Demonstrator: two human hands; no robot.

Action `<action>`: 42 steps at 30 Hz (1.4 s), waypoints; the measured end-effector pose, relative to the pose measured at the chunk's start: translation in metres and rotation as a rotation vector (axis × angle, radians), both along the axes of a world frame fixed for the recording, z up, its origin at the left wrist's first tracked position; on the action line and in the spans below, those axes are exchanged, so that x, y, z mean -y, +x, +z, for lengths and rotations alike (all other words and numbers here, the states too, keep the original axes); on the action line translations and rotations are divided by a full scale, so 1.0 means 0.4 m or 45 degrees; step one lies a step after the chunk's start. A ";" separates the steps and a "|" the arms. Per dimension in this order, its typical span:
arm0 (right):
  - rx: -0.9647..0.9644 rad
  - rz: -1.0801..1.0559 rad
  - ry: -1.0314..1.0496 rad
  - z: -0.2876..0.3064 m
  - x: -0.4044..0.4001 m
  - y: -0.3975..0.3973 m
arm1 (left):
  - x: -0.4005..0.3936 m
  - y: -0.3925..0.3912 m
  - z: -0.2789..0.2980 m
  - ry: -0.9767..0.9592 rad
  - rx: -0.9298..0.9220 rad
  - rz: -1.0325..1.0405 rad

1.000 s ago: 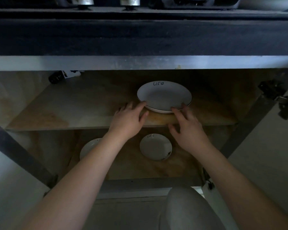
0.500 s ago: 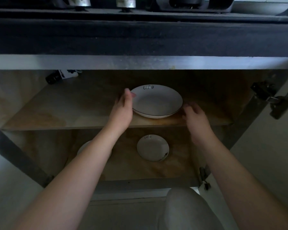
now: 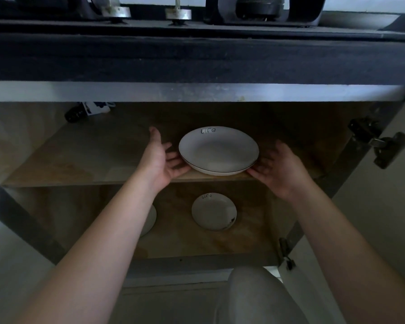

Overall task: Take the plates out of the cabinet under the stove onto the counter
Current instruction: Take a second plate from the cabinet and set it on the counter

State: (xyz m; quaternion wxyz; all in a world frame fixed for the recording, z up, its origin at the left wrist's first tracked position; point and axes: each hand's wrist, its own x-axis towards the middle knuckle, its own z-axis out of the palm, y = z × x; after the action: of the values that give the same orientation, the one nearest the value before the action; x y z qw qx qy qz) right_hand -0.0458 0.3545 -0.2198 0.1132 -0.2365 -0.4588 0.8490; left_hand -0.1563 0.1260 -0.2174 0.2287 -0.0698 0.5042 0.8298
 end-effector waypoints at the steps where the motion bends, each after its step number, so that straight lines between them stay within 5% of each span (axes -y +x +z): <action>1: 0.016 0.014 0.008 0.001 -0.002 0.009 | 0.009 0.003 0.001 -0.009 0.030 -0.019; 8: 0.188 0.095 0.112 0.019 -0.012 0.048 | 0.047 0.019 0.030 -0.114 0.156 -0.266; 19: 0.227 0.122 0.347 0.021 0.012 0.084 | 0.102 0.082 0.032 -0.081 0.073 -0.278; 33: 0.186 0.187 0.591 -0.016 0.151 0.109 | 0.258 0.232 -0.056 -0.178 0.000 0.000; 42: 0.163 0.231 0.510 -0.023 0.193 0.113 | 0.326 0.264 -0.038 -0.244 -0.049 0.109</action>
State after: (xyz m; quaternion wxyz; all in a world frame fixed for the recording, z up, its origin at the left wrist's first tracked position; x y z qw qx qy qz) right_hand -0.0006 0.2774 -0.2291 0.0517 -0.2205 -0.6437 0.7310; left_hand -0.0509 -0.0044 -0.2324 0.1757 -0.0969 0.5822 0.7879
